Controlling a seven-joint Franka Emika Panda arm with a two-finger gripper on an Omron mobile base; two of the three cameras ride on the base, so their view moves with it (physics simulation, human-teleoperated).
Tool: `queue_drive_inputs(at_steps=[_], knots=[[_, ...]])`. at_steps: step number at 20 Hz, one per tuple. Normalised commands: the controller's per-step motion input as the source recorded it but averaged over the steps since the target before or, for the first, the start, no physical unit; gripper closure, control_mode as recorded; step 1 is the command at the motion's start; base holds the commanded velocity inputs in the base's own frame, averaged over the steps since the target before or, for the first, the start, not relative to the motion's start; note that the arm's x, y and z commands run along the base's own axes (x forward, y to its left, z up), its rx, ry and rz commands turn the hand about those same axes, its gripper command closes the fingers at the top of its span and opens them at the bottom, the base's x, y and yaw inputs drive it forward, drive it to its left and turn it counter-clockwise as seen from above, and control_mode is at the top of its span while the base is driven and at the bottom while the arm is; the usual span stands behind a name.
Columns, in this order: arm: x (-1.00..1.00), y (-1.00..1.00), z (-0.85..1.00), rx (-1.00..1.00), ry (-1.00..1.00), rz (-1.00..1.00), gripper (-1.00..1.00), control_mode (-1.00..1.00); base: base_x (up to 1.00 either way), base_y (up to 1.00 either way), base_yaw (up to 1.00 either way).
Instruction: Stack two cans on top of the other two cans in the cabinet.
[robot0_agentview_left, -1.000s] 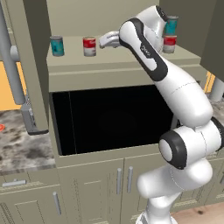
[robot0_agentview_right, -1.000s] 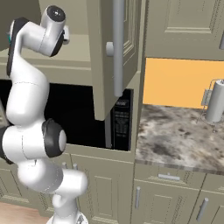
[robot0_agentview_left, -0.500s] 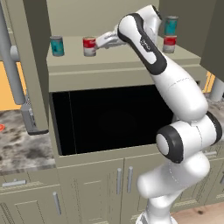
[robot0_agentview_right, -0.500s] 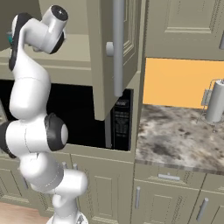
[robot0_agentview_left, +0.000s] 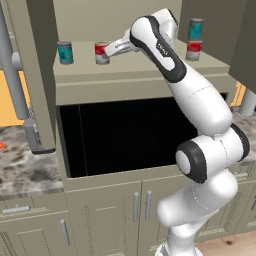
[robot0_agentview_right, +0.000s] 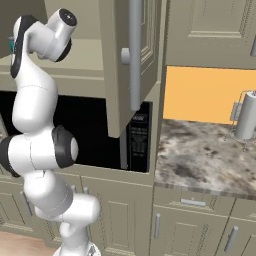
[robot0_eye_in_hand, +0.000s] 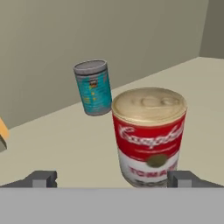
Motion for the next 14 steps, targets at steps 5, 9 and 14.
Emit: queue_drive_inputs(at_steps=[5, 9, 14], knots=[[0.02, 0.03, 0.00, -0.02, 0.00, 0.00, -1.00, -1.00, 0.00, 0.00, 0.00], [0.03, 0.01, 0.00, -0.02, 0.00, 0.00, -1.00, -1.00, 0.00, 0.00, 0.00], [0.08, 0.01, -0.04, 0.00, 0.00, -0.03, -1.00, -1.00, 0.00, 0.00, 0.00]])
